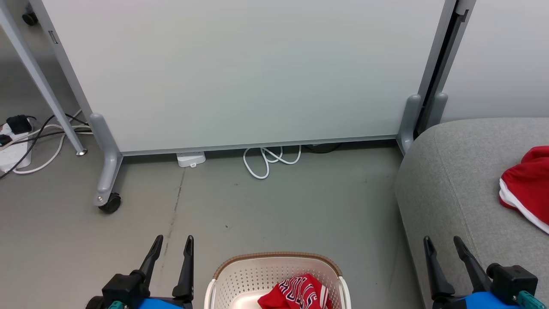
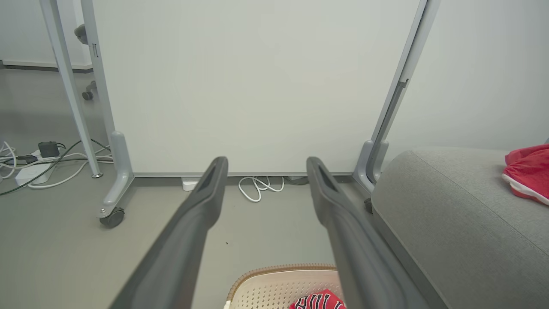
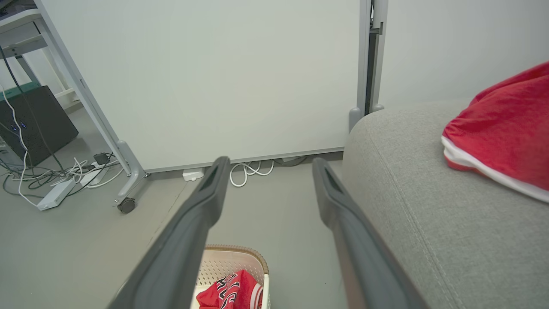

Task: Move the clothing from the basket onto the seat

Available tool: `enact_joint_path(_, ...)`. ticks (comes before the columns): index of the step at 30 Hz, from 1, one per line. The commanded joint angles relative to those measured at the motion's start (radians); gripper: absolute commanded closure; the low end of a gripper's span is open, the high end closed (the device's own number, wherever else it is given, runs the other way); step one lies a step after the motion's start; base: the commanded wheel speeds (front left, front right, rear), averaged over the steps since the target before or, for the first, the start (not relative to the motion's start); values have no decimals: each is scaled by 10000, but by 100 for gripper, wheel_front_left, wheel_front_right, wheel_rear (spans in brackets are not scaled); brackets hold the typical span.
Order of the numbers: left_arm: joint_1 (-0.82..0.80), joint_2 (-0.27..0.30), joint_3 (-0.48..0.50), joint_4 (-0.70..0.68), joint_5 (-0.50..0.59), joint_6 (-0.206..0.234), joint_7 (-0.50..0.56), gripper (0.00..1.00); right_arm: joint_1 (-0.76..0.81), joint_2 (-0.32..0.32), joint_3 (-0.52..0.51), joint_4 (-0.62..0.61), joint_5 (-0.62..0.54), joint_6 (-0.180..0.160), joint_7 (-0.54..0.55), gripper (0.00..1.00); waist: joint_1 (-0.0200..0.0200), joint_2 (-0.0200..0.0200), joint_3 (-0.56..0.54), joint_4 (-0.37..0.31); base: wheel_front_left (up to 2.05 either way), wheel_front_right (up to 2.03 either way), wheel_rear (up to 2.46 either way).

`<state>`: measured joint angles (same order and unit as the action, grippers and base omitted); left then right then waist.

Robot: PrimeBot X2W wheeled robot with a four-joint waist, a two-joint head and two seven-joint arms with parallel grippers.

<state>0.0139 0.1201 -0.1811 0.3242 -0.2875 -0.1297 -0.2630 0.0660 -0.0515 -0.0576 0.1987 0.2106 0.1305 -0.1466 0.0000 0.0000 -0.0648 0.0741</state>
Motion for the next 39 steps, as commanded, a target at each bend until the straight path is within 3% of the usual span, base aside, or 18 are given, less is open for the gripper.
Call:
enact_joint_path(1, 52, 19, -35, 4, 47, -14, -26, 0, 81, 17, 14, 20, 14, 5, -48, 0, 0, 0, 1, -14, 0, 0, 0)
enact_joint_path(25, -28, -17, -163, -4, 17, -14, -26, 0, -158, 18, 210, 54, 160, 5, -94, 0, 0, 0, 334, -388, 0, 0, 0)
enact_joint_path(39, -544, -98, -460, 99, 8, -13, -26, 0, -719, 13, 546, -286, -129, 5, 10, 0, 0, 0, 1725, -1692, 0, 0, 0)
